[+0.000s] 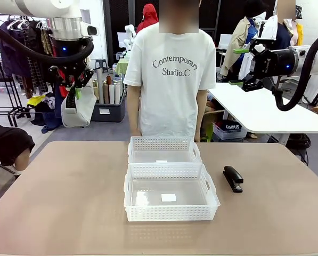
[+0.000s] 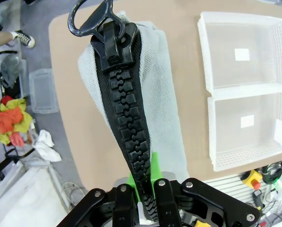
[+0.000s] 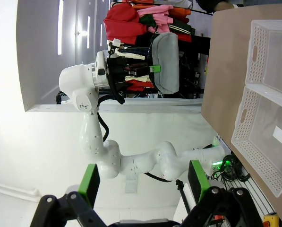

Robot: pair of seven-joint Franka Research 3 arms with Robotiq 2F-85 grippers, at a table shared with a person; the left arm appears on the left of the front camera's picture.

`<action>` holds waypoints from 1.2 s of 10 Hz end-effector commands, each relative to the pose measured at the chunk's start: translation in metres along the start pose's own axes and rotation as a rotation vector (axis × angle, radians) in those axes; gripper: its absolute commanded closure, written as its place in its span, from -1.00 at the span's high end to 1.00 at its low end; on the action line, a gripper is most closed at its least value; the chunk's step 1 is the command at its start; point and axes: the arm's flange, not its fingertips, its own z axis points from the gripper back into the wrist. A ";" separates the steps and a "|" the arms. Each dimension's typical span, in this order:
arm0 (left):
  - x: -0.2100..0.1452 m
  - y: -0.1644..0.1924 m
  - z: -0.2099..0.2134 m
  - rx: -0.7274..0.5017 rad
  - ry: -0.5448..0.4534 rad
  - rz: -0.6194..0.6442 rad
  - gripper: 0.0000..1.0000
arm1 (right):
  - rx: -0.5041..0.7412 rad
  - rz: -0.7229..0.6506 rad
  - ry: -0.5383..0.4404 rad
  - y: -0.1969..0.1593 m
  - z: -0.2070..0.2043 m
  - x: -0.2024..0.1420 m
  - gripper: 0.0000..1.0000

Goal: Distribute items into two baskets.
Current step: Move the picked Pencil pouch towards the Organizing basket indicated by the person, stopping as directed.

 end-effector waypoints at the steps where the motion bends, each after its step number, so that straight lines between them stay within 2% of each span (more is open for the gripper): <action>1: -0.003 0.002 0.002 0.000 -0.004 0.008 -1.00 | 0.002 0.005 0.003 0.002 0.000 -0.001 1.00; 12: -0.003 0.002 0.002 0.000 -0.004 0.008 -1.00 | 0.002 0.005 0.003 0.002 0.000 -0.001 1.00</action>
